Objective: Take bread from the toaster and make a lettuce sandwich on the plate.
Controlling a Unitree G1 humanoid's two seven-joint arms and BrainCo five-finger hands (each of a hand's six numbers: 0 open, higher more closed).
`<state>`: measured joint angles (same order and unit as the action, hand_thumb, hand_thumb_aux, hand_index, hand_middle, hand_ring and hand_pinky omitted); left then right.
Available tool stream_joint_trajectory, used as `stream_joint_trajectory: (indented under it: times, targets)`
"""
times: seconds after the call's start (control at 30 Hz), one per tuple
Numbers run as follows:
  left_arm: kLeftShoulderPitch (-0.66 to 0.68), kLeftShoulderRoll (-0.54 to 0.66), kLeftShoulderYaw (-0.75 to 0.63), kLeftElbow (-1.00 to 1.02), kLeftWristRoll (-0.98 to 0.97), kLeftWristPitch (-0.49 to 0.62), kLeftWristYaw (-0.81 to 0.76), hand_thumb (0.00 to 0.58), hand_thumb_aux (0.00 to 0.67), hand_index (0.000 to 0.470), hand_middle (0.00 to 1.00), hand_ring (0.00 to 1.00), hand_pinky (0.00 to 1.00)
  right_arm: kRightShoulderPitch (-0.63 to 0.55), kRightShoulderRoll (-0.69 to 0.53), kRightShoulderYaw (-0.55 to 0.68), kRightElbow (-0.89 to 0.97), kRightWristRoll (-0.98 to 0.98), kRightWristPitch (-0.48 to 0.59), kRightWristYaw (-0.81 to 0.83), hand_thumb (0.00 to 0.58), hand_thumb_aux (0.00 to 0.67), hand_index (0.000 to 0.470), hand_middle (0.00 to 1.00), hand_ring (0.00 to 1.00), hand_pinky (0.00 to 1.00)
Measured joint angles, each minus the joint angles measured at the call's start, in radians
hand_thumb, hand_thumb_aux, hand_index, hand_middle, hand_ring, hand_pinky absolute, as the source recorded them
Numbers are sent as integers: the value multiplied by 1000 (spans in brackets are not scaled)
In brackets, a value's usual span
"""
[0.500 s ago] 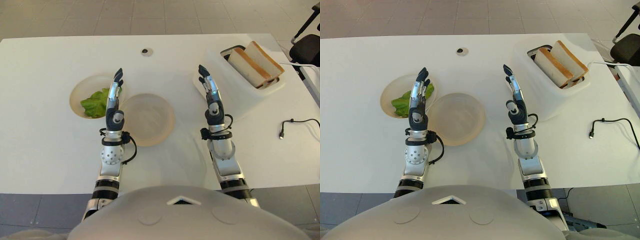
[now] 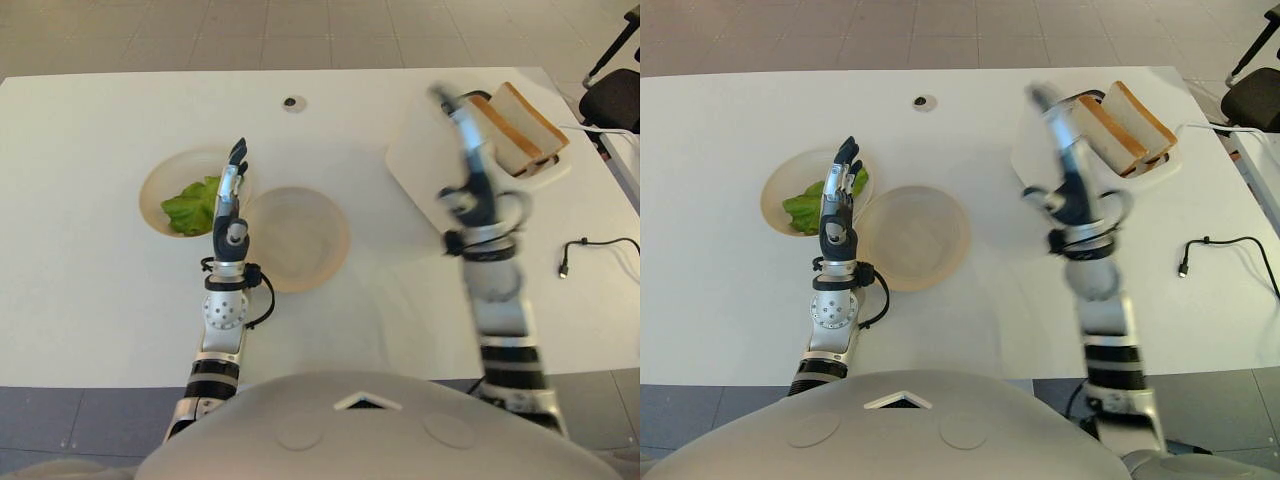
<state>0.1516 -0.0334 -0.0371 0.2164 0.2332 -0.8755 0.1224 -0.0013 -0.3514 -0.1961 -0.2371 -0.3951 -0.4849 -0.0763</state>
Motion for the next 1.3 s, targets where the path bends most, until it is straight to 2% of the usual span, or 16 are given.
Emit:
stream_joint_trajectory:
  times: [0.03,0.1,0.13,0.27,0.53,0.57,0.6,0.63,0.9,1.0,1.1,1.2,1.3]
  targets:
    - [2,0,-3,0,0,0,0,0,0,0,0,0,0,-47,-107,-123,16,-29,82,-7,0,0,0,0,0,0]
    - [3,0,-14,2,2,2,1,0,0,0,0,0,0,-88,-267,-246,114,-95,173,-24,0,0,0,0,0,0]
    - [3,1,-17,4,7,2,1,0,0,0,0,0,0,-87,-330,-270,188,-132,208,-27,0,0,0,0,0,0]
    - [5,2,-27,5,22,2,6,0,0,0,0,0,0,-44,-386,-240,344,-197,258,-29,0,0,0,0,0,0]
    - [5,12,-36,5,22,3,15,0,0,0,0,0,0,35,-380,-102,357,-234,276,-26,0,0,0,0,0,0]
    - [5,12,-37,4,22,4,17,0,0,0,0,0,0,37,-380,-90,352,-234,280,-24,104,63,44,137,137,137]
    - [5,13,-37,2,22,5,19,0,0,0,0,0,0,38,-380,-78,346,-234,282,-18,538,489,343,753,753,753]
    - [5,13,-37,2,22,6,20,0,0,0,0,0,0,38,-381,-73,338,-234,283,-17,580,670,470,1000,1000,1000]
    - [7,15,-38,-1,22,7,26,0,0,0,0,0,0,39,-380,-93,206,-233,269,-83,580,670,470,1000,1000,1000]
    - [8,17,-33,-2,23,6,38,0,0,0,0,0,0,31,-354,-164,106,-233,220,-208,580,670,470,1000,1000,1000]
    - [24,17,-8,-18,30,-1,68,0,0,0,0,0,0,10,-303,-169,-62,-166,101,-267,580,670,470,1000,1000,1000]
    - [52,32,61,-60,93,-4,132,0,0,0,0,0,0,9,-243,-25,-173,8,49,-156,580,670,470,1000,1000,1000]
    - [67,64,159,-103,260,60,256,0,0,0,0,0,0,33,-122,240,-220,159,67,-11,580,670,470,1000,1000,1000]
